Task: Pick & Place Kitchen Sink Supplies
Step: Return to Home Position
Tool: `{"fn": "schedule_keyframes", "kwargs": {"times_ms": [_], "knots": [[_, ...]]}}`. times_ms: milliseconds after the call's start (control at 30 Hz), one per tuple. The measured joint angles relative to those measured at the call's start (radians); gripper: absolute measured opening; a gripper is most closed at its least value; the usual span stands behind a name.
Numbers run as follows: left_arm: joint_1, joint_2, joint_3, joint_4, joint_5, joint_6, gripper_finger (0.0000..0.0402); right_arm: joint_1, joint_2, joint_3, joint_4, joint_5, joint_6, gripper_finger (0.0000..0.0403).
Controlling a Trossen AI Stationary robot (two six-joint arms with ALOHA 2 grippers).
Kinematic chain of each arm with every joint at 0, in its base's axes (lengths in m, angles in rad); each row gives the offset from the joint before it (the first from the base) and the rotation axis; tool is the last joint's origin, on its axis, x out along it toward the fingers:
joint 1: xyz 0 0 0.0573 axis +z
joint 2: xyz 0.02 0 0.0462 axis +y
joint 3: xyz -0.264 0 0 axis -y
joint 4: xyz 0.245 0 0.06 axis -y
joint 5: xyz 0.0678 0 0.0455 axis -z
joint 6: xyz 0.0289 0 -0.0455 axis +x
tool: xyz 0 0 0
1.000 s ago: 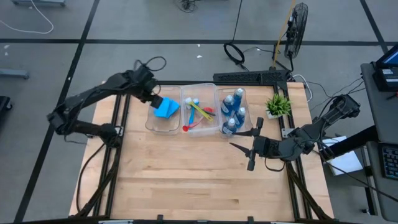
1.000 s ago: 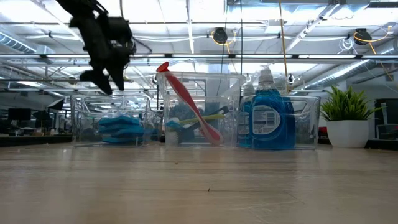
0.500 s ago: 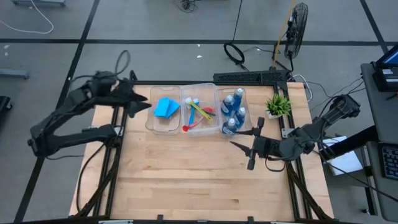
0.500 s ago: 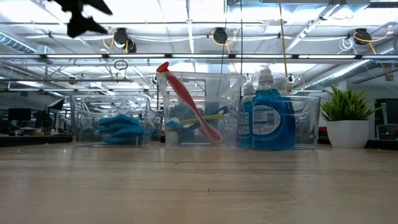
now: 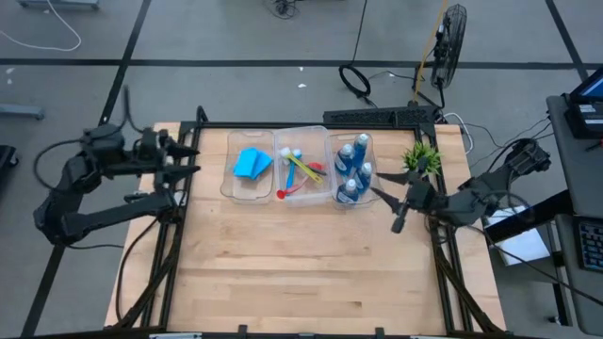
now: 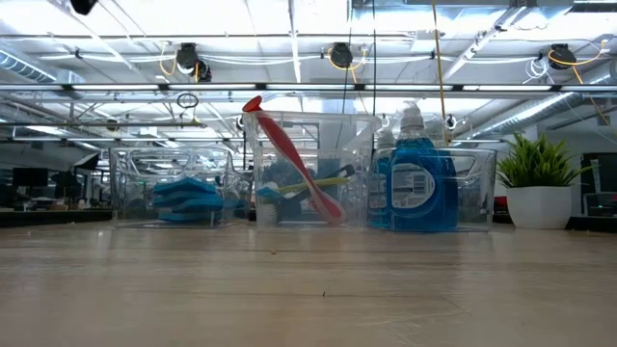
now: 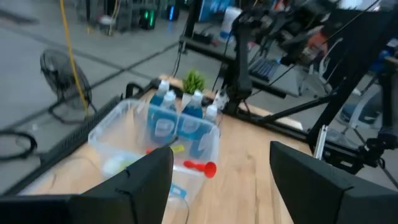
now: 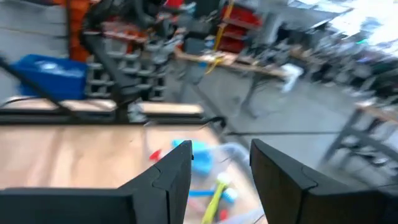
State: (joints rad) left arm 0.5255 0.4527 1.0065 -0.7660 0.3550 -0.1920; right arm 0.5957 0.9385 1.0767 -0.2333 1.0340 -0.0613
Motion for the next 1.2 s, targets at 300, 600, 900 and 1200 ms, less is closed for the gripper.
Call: {"fn": "schedule_keyframes", "kwargs": {"times_ms": [300,600,900,1200], "knots": [[0.0,-0.133,-0.075,0.004,0.005,0.007,0.0269,-0.031,-0.145,-0.13,-0.133,-0.232,0.241,0.0153],[0.0,-0.273,-0.306,0.162,0.052,-0.045,0.0269,-0.039,-0.329,-0.514,0.213,-0.28,0.346,0.0153],[0.0,-0.431,-0.447,0.217,0.064,-0.049,0.0269,-0.039,-0.59,-0.667,0.289,-0.277,0.335,0.0153],[0.0,-0.447,-0.433,0.19,0.032,-0.02,0.0269,-0.039,-0.804,-0.667,0.284,-0.277,0.158,0.0153]]}}
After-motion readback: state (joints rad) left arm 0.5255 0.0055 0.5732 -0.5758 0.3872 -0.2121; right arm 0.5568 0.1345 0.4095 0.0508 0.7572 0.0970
